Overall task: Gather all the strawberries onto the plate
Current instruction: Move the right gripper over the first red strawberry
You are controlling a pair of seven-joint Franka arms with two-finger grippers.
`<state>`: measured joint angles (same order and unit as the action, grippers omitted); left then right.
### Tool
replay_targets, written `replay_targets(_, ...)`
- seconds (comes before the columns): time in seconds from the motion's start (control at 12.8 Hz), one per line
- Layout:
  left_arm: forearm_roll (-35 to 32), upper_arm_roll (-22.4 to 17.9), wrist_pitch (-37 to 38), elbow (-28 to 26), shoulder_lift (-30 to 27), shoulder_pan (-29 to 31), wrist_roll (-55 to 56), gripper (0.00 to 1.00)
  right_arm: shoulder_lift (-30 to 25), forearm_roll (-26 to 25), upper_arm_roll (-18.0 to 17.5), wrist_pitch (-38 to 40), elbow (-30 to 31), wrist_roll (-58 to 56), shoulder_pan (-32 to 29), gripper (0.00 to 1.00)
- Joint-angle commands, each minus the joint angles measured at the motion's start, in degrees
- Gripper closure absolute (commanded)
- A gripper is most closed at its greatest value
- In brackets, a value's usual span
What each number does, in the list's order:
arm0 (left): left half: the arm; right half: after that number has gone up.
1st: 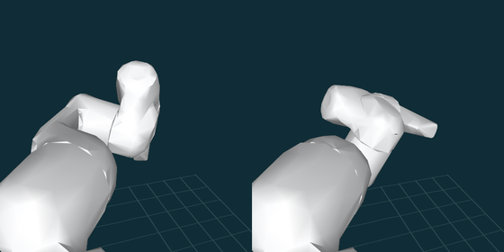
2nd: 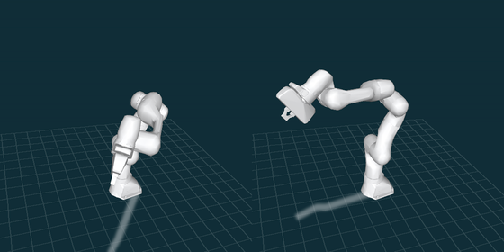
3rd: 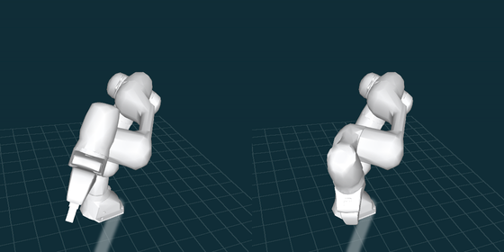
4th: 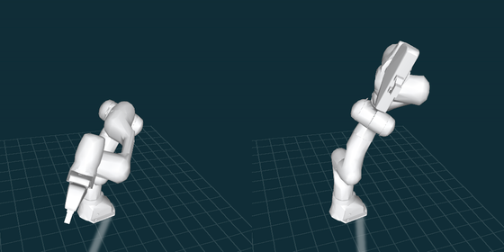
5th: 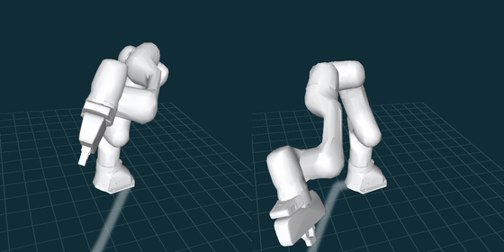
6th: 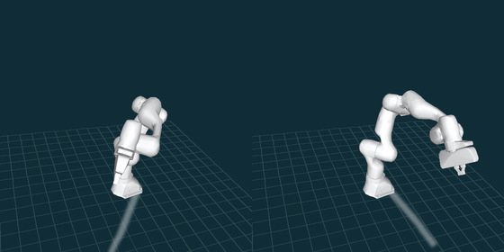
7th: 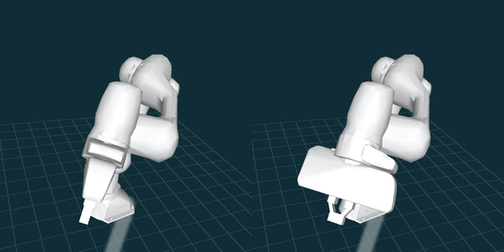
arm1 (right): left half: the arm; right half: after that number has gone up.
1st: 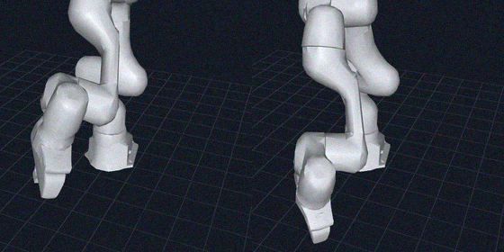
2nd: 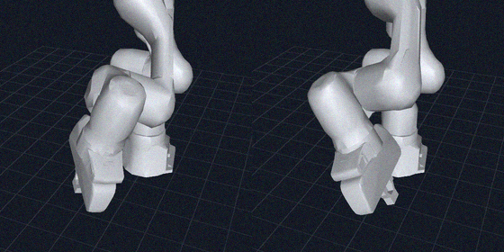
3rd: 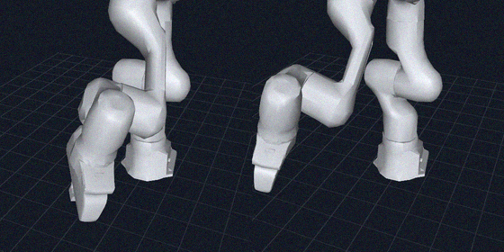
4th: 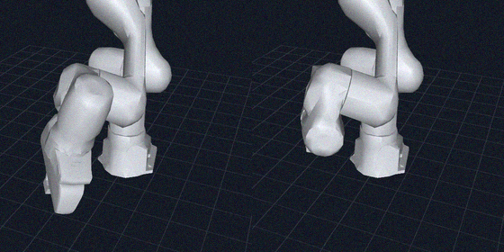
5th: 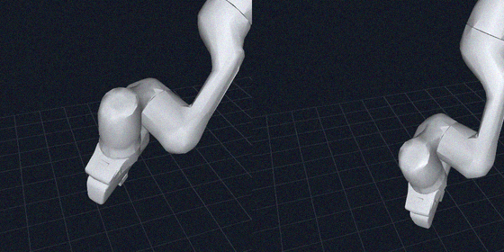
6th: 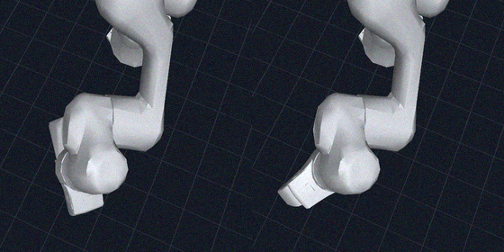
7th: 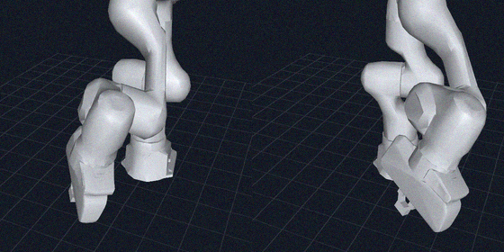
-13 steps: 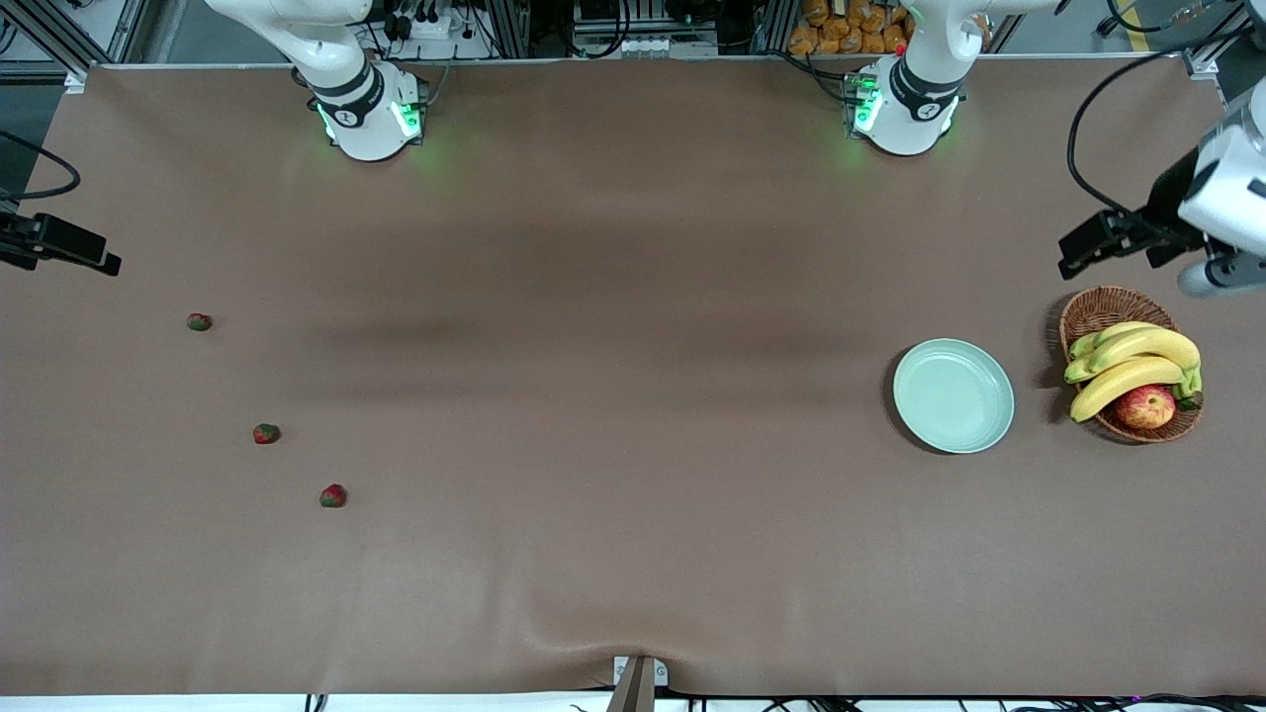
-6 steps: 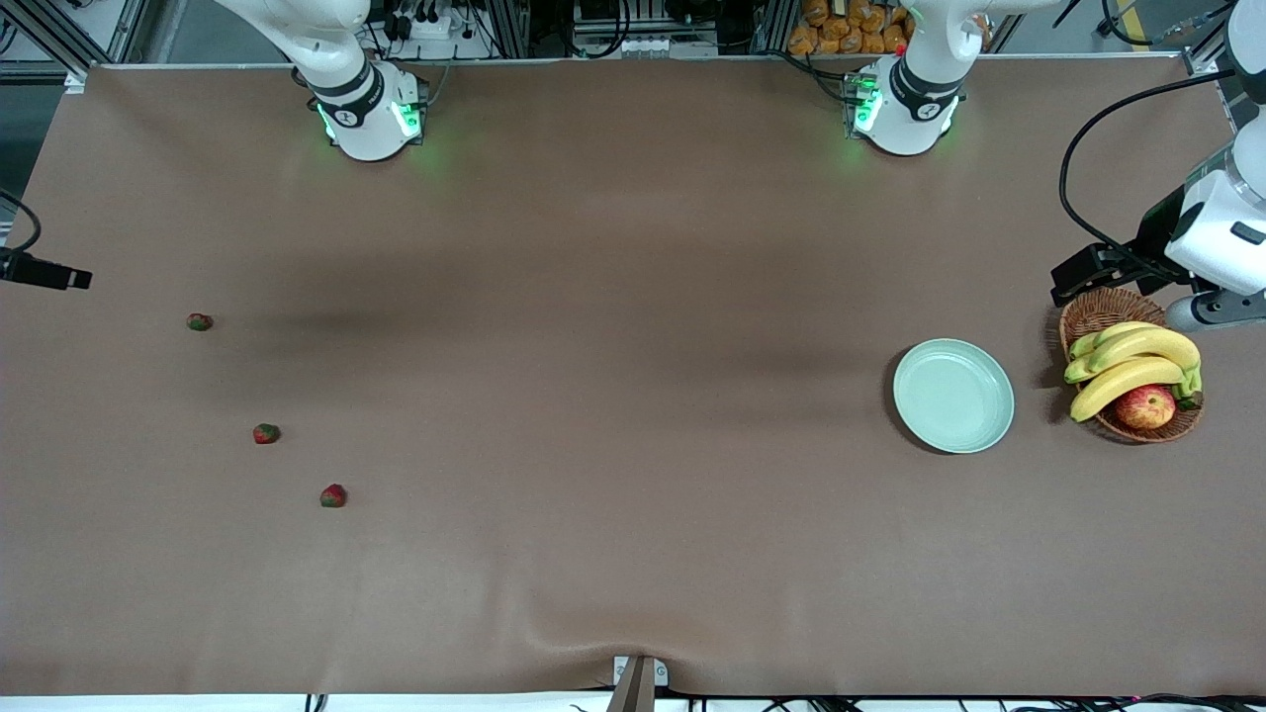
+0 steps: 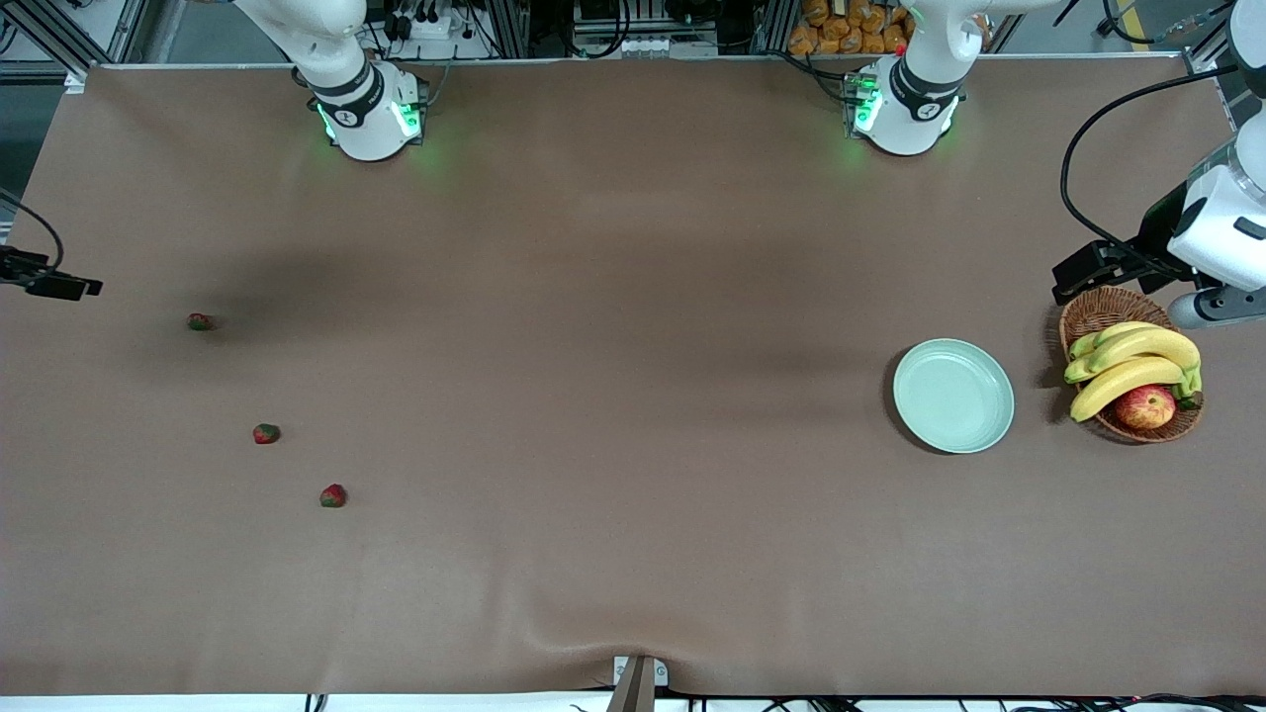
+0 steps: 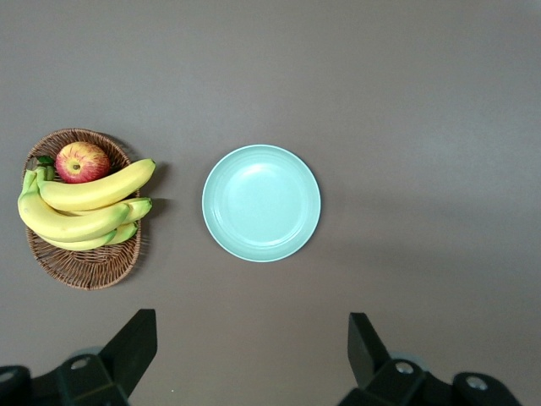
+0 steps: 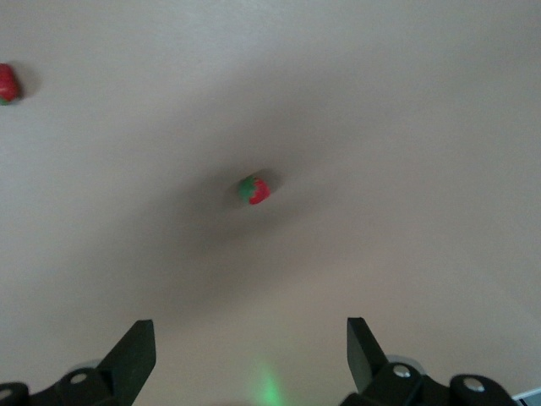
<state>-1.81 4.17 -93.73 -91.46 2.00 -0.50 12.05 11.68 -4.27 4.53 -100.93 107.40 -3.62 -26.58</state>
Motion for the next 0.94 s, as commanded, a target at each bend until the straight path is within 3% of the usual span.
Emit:
replay_targets(0.0, 1.28, 0.05, 0.39, 0.24, -0.16, -0.12, -1.41, 0.00, -1.84, -1.45, -1.02, -8.55, 8.68, -3.66, -2.25, 0.00)
replay_targets(0.31, 1.46, 0.31, 0.48, 0.15, -0.07, -0.03, -3.34, 0.00, -1.84, -1.45, -1.10, -22.44, 18.27, -10.52, -1.73, 0.00)
replay_targets(0.55, 1.38, 0.31, 0.48, 0.15, -0.07, -0.21, -3.35, 0.00, -1.75, -1.97, -1.10, -27.81, 21.61, -12.72, 0.12, 0.00)
replay_targets(0.86, 1.38, 0.31, 0.65, -0.12, -0.16, 0.32, -3.52, 0.00, 0.79, -6.27, -1.19, -35.63, 24.17, -12.82, 1.43, 0.00)
